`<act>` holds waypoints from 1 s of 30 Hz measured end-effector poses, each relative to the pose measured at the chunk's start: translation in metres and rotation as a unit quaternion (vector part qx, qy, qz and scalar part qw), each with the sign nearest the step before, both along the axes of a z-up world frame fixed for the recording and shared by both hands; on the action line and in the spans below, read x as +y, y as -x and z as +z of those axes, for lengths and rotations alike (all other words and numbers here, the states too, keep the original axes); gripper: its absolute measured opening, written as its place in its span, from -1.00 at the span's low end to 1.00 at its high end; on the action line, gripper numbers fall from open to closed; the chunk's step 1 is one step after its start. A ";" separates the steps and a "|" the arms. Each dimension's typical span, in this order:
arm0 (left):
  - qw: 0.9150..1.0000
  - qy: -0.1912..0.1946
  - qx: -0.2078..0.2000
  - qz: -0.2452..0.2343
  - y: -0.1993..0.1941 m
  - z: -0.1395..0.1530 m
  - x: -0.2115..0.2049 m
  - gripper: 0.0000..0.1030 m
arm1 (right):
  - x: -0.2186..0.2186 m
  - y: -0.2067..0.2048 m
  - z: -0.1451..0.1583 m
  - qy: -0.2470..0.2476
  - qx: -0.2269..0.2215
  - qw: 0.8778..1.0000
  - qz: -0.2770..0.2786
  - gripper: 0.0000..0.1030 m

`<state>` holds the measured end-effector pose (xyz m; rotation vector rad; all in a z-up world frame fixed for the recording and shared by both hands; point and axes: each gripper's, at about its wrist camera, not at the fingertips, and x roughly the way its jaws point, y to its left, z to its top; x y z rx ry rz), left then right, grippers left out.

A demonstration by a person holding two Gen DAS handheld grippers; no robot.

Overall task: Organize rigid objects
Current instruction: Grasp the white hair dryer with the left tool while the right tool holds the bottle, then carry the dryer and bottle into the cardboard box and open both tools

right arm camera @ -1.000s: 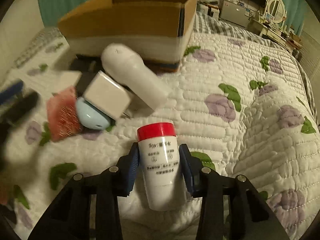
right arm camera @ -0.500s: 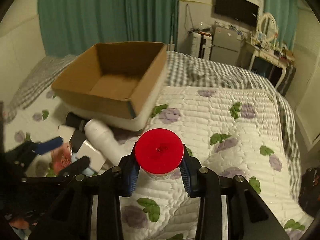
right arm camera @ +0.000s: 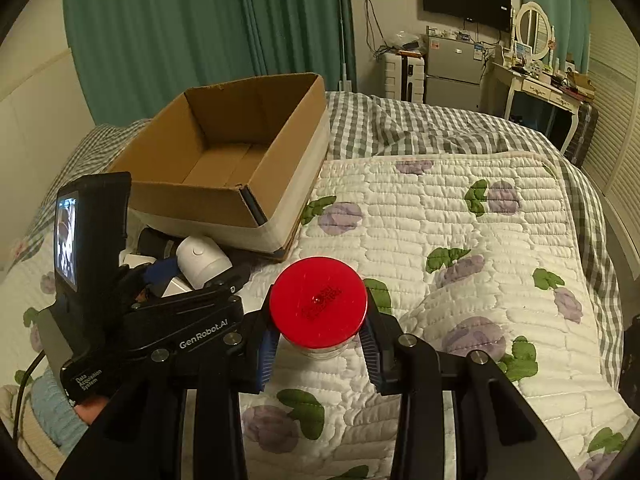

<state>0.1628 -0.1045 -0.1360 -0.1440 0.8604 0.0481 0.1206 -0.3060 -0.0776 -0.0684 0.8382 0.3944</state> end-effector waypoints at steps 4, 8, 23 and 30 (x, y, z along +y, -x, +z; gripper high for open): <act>1.000 0.030 -0.004 -0.002 0.012 0.012 0.011 0.23 | 0.002 0.005 0.003 0.007 -0.013 1.000 -0.001 -0.31; 0.999 0.037 -0.011 -0.016 0.028 0.026 0.014 0.21 | 0.004 0.011 0.007 0.015 -0.027 1.000 -0.002 -0.31; 0.993 -0.016 -0.114 -0.035 0.065 0.146 0.045 0.21 | 0.030 0.013 0.081 -0.006 -0.088 0.996 0.027 -0.31; 0.990 -0.053 -0.130 -0.018 0.012 0.174 0.079 0.21 | 0.074 -0.029 0.119 -0.018 -0.123 0.991 0.055 -0.31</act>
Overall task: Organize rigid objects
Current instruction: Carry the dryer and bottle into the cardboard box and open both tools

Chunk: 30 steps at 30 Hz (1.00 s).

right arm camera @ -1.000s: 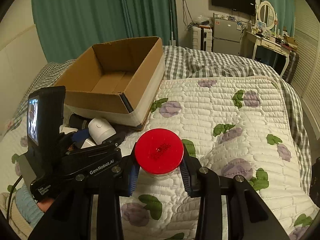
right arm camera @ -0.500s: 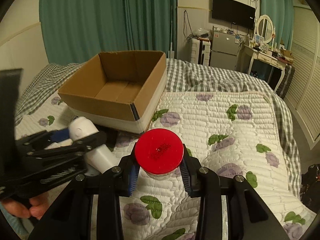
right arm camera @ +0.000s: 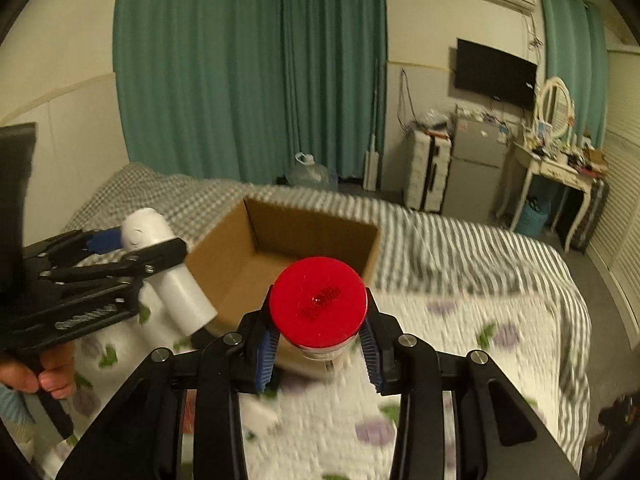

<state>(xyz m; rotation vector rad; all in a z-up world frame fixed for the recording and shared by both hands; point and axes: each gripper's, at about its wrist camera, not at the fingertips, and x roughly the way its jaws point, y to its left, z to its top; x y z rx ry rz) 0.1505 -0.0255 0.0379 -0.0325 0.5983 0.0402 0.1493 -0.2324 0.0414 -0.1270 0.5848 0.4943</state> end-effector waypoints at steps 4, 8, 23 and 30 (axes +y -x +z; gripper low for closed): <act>1.000 -0.015 0.024 -0.010 -0.043 -0.023 0.010 0.21 | 0.020 -0.028 -0.003 -0.003 -0.002 1.000 0.007 -0.31; 0.999 -0.018 0.034 -0.020 -0.067 -0.053 0.015 0.22 | 0.028 -0.052 -0.022 0.000 0.009 1.000 0.007 -0.31; 0.999 -0.024 0.028 -0.005 -0.073 -0.067 0.028 0.26 | 0.055 -0.082 -0.082 0.037 0.080 0.996 0.015 -0.31; 1.000 -0.018 0.012 0.004 -0.045 -0.053 0.030 0.26 | 0.039 -0.071 -0.059 -0.007 0.048 0.999 -0.001 0.21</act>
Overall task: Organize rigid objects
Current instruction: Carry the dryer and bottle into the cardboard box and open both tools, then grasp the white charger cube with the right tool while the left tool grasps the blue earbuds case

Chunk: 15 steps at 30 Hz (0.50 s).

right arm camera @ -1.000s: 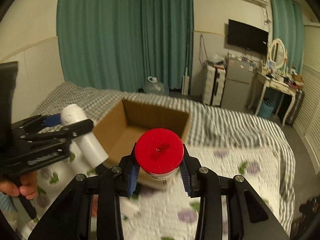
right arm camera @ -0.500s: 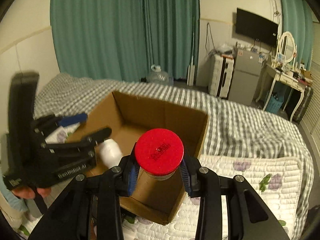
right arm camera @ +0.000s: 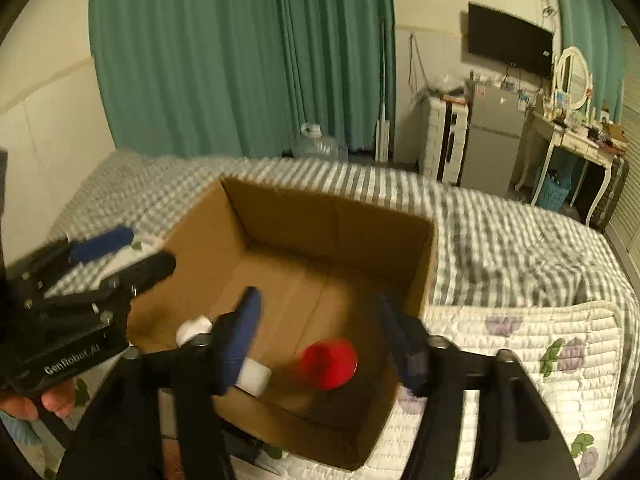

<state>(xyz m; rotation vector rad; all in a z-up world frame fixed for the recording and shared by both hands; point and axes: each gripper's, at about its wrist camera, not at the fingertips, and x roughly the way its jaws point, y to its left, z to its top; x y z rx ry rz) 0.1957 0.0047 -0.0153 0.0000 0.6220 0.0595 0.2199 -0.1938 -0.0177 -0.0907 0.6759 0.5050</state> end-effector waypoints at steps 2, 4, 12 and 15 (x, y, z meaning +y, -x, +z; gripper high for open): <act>1.000 0.000 -0.004 0.002 0.009 0.006 -0.001 0.26 | -0.007 0.010 0.007 -0.003 -0.012 1.000 -0.002 0.21; 1.000 0.002 -0.007 0.003 0.018 0.011 -0.004 0.27 | -0.015 0.021 0.012 -0.005 -0.021 1.000 -0.005 0.25; 1.000 0.010 -0.010 0.013 0.073 0.007 -0.004 0.29 | -0.042 0.077 0.011 -0.016 -0.034 0.999 -0.012 0.39; 1.000 0.012 0.002 0.024 0.089 -0.004 -0.001 0.29 | -0.043 0.093 -0.002 -0.006 -0.027 1.000 -0.004 0.39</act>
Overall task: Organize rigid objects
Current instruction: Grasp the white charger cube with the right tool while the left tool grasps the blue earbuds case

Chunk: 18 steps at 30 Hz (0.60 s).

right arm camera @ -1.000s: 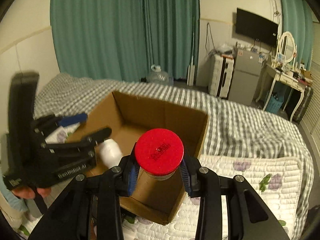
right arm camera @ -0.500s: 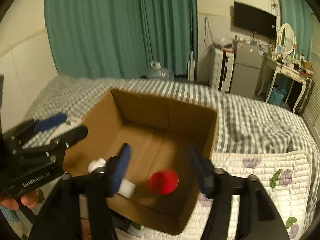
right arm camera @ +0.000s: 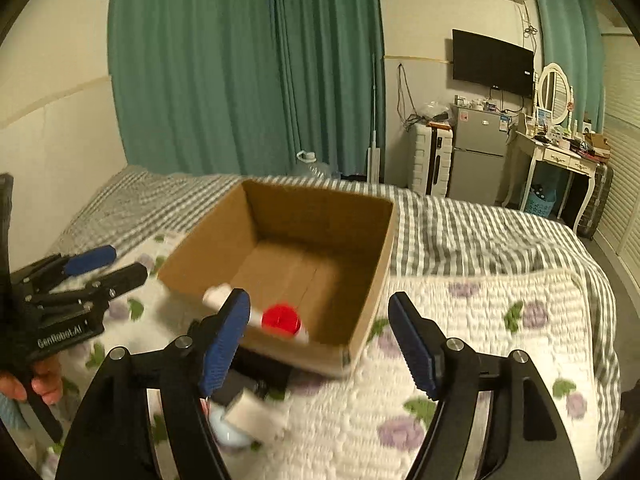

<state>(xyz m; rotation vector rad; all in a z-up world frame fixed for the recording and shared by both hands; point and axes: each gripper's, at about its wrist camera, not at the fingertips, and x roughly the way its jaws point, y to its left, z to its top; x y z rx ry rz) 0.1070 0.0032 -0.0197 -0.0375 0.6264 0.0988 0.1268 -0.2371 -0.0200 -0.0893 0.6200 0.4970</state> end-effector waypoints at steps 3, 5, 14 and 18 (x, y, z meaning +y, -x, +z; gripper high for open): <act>1.000 0.002 0.017 0.010 0.012 -0.014 0.003 0.29 | 0.004 0.015 -0.018 0.008 0.022 1.000 0.018 0.39; 0.999 0.008 0.028 0.016 0.020 -0.025 0.005 0.29 | 0.011 0.024 -0.035 0.029 0.034 0.998 0.034 0.39; 0.997 0.019 0.073 0.030 0.040 -0.064 0.011 0.29 | 0.050 0.025 -0.108 0.144 0.075 0.983 0.090 0.39; 0.997 0.024 0.072 0.027 0.040 -0.064 0.009 0.29 | 0.055 0.022 -0.122 0.162 0.086 0.979 0.094 0.39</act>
